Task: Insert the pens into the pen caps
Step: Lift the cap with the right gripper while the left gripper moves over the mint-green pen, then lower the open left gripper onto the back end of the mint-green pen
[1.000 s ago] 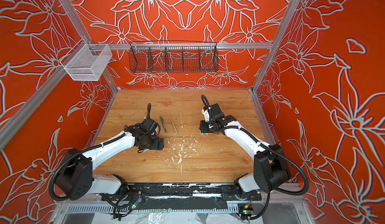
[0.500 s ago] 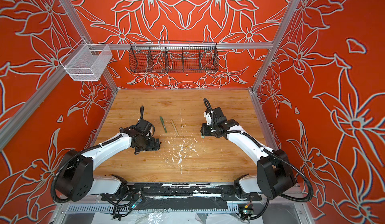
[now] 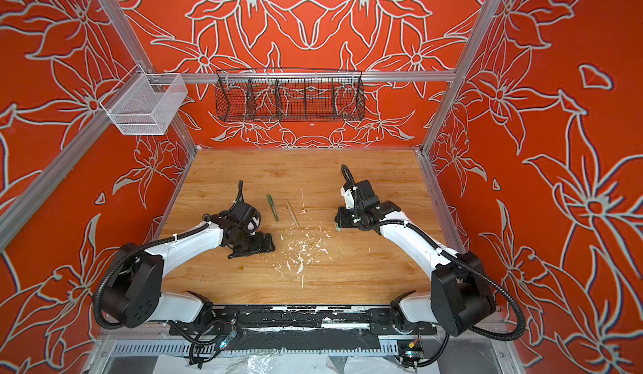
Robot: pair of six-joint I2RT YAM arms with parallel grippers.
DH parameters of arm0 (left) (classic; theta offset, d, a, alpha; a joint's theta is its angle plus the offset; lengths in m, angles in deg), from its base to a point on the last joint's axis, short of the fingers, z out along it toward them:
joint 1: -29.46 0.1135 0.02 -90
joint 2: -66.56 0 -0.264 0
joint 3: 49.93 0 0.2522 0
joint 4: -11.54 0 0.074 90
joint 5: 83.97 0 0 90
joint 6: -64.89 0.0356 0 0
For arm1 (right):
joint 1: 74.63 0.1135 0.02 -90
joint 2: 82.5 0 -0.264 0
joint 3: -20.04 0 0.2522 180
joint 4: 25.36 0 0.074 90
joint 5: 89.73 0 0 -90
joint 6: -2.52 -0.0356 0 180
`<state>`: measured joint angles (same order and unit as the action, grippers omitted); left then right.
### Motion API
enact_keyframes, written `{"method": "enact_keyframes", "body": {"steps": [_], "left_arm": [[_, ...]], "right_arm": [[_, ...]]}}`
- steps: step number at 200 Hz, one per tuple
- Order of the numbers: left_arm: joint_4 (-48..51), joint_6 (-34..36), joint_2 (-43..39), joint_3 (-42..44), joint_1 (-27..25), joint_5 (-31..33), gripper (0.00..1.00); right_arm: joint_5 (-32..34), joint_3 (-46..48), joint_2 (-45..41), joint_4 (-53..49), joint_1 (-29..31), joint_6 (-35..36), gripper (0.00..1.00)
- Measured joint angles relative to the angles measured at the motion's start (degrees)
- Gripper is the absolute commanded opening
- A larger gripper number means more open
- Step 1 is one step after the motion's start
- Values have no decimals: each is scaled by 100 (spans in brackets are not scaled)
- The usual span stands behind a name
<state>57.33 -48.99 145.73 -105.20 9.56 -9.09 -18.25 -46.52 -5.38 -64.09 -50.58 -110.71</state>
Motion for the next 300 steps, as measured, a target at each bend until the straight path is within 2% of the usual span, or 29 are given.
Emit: {"method": "enact_keyframes", "body": {"steps": [30,55,99,125,162,229,300], "left_arm": [[387,81,-437,-387,2,531,97],[365,291,-452,-785,15,1147,97],[354,627,787,-1432,358,1552,97],[337,789,1344,-1692,570,1539,97],[337,892,1593,-1792,870,1397,97],[400,802,1467,-1541,946,863,97],[483,885,1226,-1624,1054,737,97]], "right_arm": [[-44,20,0,20,0,-2,3],[-61,22,0,48,0,-7,3],[-129,133,-98,168,0,-85,3],[-125,267,-350,157,0,-109,3],[-87,398,-699,153,0,-118,4],[-83,474,-732,157,0,-125,4],[-79,492,-785,157,0,-127,4]]}}
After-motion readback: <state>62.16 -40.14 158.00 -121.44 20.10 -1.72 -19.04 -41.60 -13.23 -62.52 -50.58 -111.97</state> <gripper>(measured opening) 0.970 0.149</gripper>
